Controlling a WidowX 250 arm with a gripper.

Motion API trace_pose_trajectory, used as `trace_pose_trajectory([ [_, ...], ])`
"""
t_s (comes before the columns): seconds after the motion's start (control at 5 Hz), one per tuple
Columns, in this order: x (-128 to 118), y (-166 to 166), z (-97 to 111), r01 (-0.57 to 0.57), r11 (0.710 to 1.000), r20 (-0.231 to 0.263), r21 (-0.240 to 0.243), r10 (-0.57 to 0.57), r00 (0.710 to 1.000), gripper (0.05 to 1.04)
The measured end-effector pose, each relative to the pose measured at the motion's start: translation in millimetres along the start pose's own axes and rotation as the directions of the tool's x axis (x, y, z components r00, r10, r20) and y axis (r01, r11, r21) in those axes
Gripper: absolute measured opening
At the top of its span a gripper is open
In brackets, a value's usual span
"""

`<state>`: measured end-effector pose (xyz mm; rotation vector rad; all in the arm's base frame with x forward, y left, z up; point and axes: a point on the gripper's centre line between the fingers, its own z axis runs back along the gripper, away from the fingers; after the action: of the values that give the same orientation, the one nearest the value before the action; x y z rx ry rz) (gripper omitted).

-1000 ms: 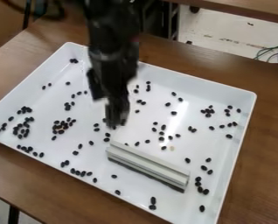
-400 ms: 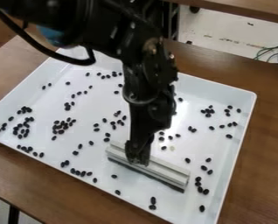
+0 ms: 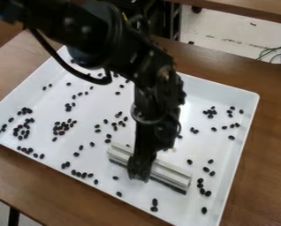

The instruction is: Sweep into pile

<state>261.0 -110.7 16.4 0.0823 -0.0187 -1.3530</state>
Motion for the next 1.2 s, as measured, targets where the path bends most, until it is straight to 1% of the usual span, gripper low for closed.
trace_pose_trajectory([
  [0.2,-0.6,-3.8,-3.3,0.016,1.0,-0.005,-0.007,-0.016,1.0,0.946],
  [0.4,3.2,-3.6,-12.5,0.046,0.999,0.015,-0.012,-0.046,0.999,0.629],
  [0.6,7.0,-2.4,-14.9,0.063,0.998,0.052,0.011,-0.063,0.997,0.382],
  [0.8,6.3,-2.4,-8.9,0.007,1.0,0.024,-0.028,-0.006,1.0,0.367],
  [1.0,13.8,9.6,7.7,-0.247,0.968,0.004,-0.035,0.247,0.969,0.367],
  [1.2,31.0,23.3,29.2,-0.499,0.865,0.032,-0.055,0.501,0.865,0.367],
])
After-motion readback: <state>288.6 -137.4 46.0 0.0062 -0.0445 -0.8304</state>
